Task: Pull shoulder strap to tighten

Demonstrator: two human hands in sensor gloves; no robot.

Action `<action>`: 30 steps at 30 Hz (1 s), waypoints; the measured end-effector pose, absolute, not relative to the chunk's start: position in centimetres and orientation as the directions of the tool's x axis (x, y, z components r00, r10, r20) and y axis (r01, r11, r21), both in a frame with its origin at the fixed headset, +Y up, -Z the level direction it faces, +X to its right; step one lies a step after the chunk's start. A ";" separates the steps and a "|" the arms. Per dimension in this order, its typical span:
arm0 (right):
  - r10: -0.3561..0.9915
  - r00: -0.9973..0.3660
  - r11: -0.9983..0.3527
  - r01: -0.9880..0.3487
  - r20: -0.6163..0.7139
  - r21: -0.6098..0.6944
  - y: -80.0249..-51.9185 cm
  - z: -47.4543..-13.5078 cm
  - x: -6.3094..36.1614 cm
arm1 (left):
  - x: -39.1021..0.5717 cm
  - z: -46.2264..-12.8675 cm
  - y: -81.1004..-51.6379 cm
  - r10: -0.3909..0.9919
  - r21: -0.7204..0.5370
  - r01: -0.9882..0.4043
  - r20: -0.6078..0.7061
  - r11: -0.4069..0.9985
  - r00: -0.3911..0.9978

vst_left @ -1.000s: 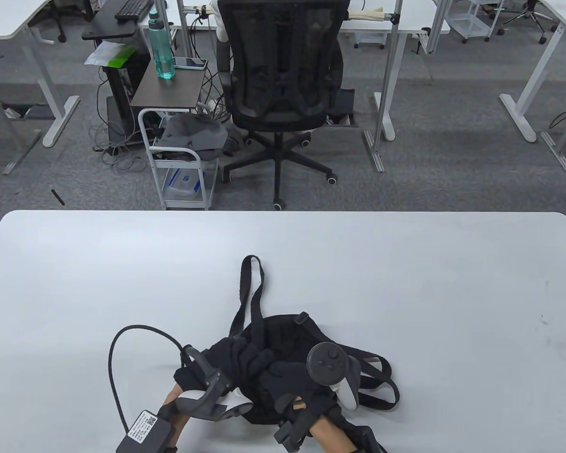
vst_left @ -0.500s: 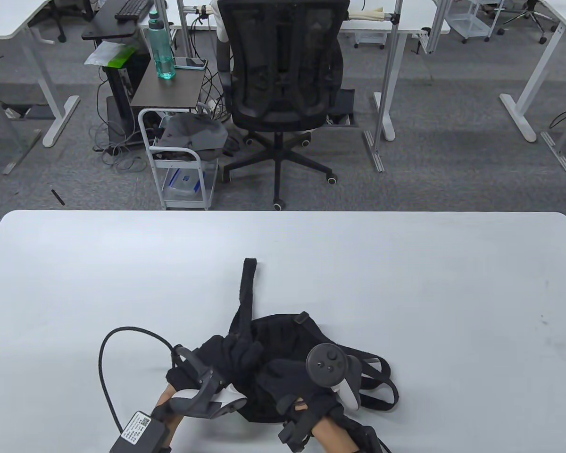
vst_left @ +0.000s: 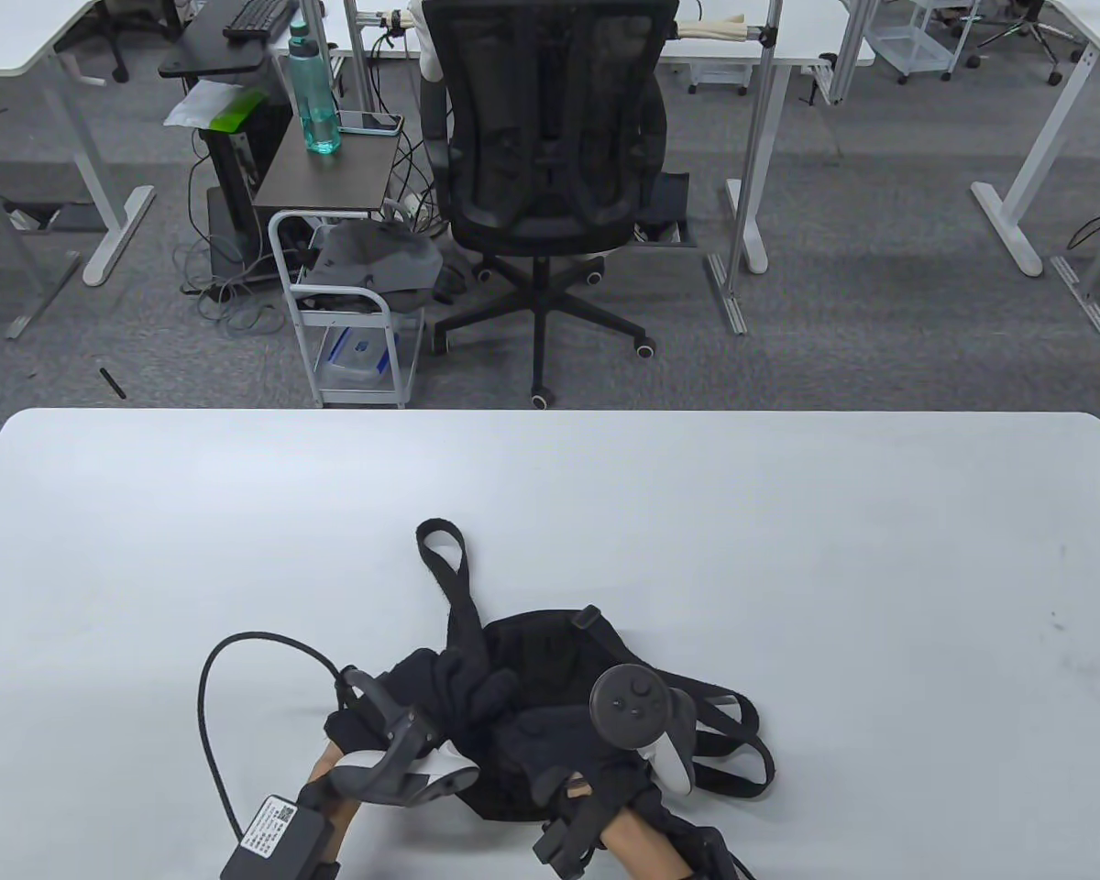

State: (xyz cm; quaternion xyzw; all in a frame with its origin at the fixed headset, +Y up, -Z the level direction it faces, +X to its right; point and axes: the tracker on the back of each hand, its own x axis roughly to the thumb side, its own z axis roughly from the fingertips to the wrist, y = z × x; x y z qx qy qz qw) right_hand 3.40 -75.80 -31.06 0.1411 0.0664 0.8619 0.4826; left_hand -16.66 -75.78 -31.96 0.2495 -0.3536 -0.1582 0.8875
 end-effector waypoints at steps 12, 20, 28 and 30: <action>0.881 -0.446 -0.472 -0.849 0.156 0.236 -76.1 -31.3 4.0 | -14.1 -29.2 -74.4 -0.498 0.630 0.023 0.591 0.776 0.634; 0.876 -0.448 -0.480 -0.847 0.180 0.229 -75.7 -31.0 3.6 | -14.5 -29.7 -74.5 -0.459 0.593 0.005 0.617 0.805 0.639; 0.880 -0.449 -0.475 -0.829 0.156 0.293 -75.7 -31.1 3.7 | -16.3 -31.5 -74.9 -0.466 0.581 0.077 0.560 0.810 0.684; 0.887 -0.438 -0.462 -0.833 0.147 0.304 -75.8 -31.2 3.7 | -16.8 -31.6 -74.8 -0.457 0.578 0.079 0.548 0.813 0.700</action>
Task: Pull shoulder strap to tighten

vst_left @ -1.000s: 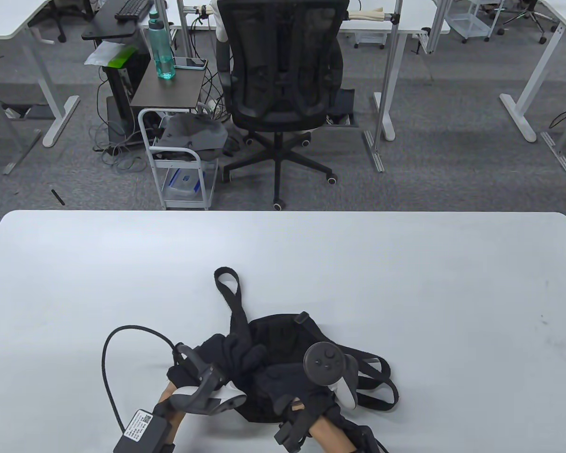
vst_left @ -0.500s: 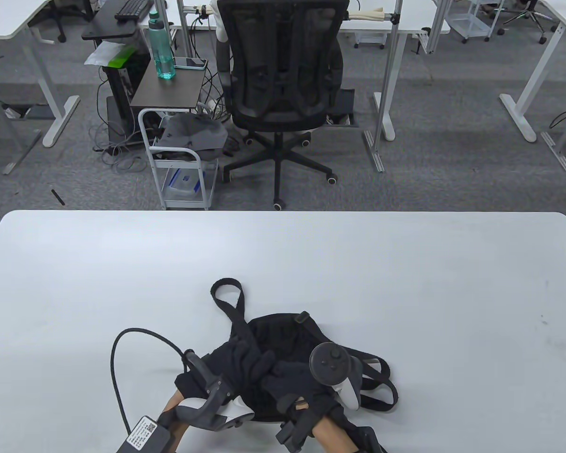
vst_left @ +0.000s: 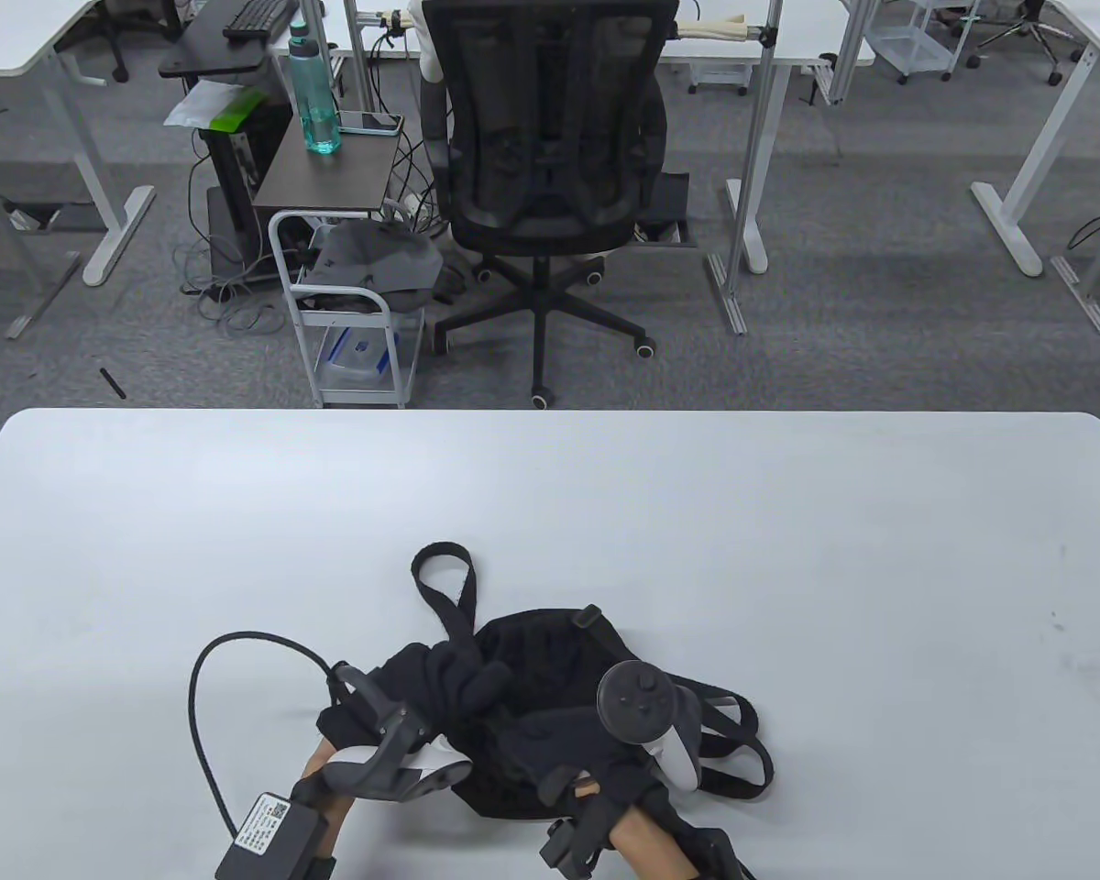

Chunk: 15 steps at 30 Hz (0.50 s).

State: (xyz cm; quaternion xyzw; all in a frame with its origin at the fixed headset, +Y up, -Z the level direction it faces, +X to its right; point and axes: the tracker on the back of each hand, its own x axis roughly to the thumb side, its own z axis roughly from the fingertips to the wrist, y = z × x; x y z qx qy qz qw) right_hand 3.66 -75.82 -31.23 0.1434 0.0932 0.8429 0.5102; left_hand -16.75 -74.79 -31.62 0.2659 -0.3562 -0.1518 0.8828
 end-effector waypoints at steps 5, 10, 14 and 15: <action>0.877 -0.460 -0.479 -0.824 0.138 0.303 -75.9 -31.2 3.9 | -15.7 -30.2 -74.3 -0.524 0.631 0.095 0.540 0.770 0.659; 0.888 -0.432 -0.458 -0.855 0.155 0.244 -76.0 -31.2 4.0 | -14.0 -28.6 -73.7 -0.500 0.637 0.006 0.599 0.771 0.625; 0.890 -0.424 -0.455 -0.856 0.171 0.245 -76.0 -31.0 3.8 | -13.8 -28.5 -73.8 -0.506 0.635 0.016 0.599 0.772 0.621; 0.891 -0.420 -0.452 -0.857 0.171 0.248 -75.9 -31.0 3.7 | -14.0 -28.7 -73.9 -0.484 0.618 0.008 0.607 0.786 0.630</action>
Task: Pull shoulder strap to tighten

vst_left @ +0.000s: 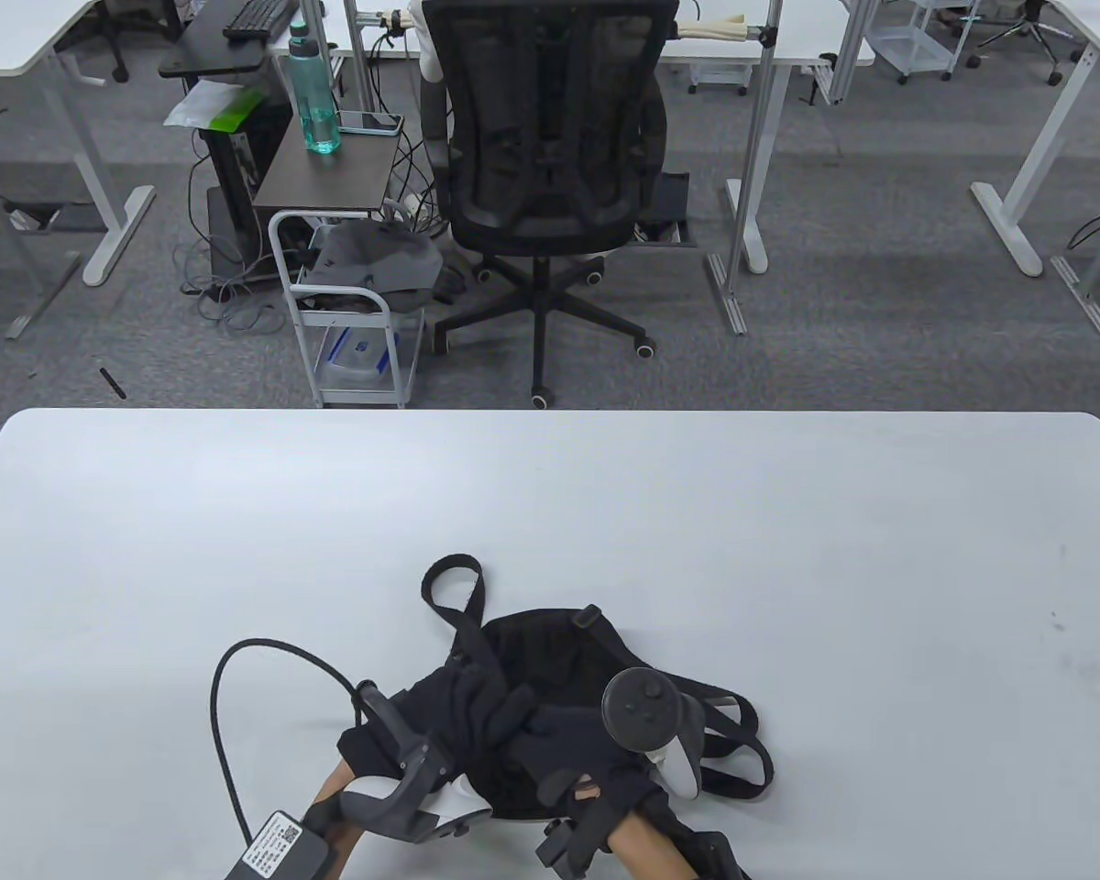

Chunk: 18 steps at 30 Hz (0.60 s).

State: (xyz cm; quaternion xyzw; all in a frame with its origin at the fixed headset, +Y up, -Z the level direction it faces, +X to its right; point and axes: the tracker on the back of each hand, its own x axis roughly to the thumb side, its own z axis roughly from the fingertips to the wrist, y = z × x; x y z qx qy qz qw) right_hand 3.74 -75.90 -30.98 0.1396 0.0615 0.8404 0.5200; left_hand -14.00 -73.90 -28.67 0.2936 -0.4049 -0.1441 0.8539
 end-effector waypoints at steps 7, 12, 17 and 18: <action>0.882 -0.438 -0.469 -0.844 0.172 0.259 -75.5 -30.9 3.4 | -15.7 -30.7 -74.4 -0.468 0.591 0.062 0.566 0.804 0.679; 0.885 -0.443 -0.466 -0.829 0.145 0.308 -75.9 -31.1 3.4 | -15.9 -30.8 -74.4 -0.455 0.574 0.072 0.560 0.816 0.692; 0.907 -0.411 -0.416 -0.836 0.092 0.358 -76.5 -31.3 3.9 | -14.5 -29.1 -73.7 -0.494 0.626 0.037 0.576 0.779 0.651; 0.922 -0.379 -0.380 -0.850 0.079 0.364 -76.5 -31.4 3.9 | -14.1 -28.8 -73.6 -0.483 0.624 0.014 0.591 0.782 0.646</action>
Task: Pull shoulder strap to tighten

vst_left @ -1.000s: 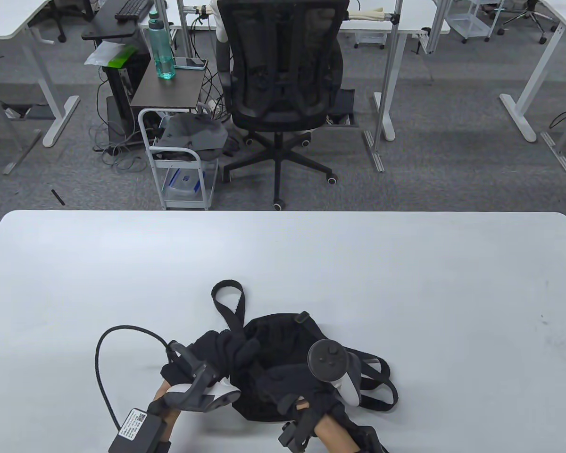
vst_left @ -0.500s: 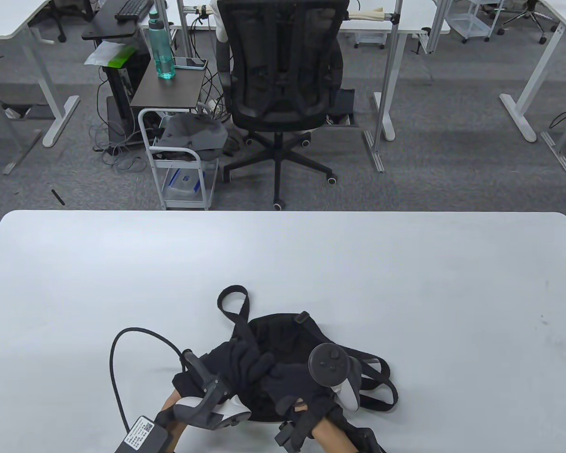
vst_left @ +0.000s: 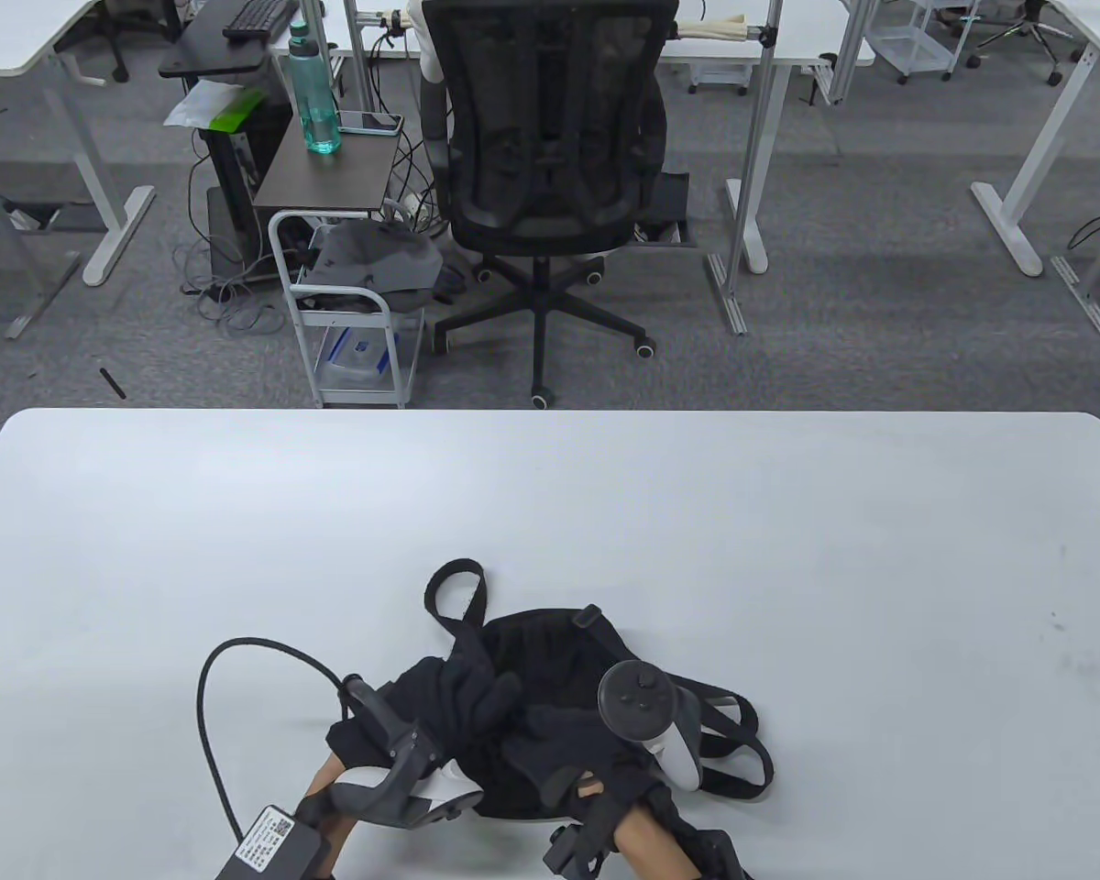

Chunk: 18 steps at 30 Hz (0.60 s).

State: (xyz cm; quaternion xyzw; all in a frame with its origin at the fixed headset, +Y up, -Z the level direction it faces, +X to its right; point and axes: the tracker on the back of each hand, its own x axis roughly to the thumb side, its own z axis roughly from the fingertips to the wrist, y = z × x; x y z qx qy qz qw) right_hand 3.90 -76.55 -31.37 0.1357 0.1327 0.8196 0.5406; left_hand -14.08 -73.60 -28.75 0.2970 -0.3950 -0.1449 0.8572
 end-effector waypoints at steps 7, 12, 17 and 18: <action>0.915 -0.383 -0.404 -0.871 0.129 0.279 -76.2 -31.1 3.7 | -13.8 -28.5 -73.6 -0.450 0.594 -0.010 0.621 0.804 0.642; 0.894 -0.420 -0.447 -0.851 0.156 0.274 -75.8 -31.0 3.3 | -14.7 -29.6 -74.0 -0.456 0.591 0.008 0.613 0.807 0.645; 0.895 -0.421 -0.446 -0.839 0.147 0.311 -76.1 -31.1 3.1 | -16.1 -31.0 -74.5 -0.465 0.584 0.065 0.570 0.809 0.677; 0.895 -0.421 -0.445 -0.835 0.145 0.323 -76.1 -31.1 3.1 | -16.4 -31.3 -74.6 -0.457 0.580 0.063 0.565 0.812 0.687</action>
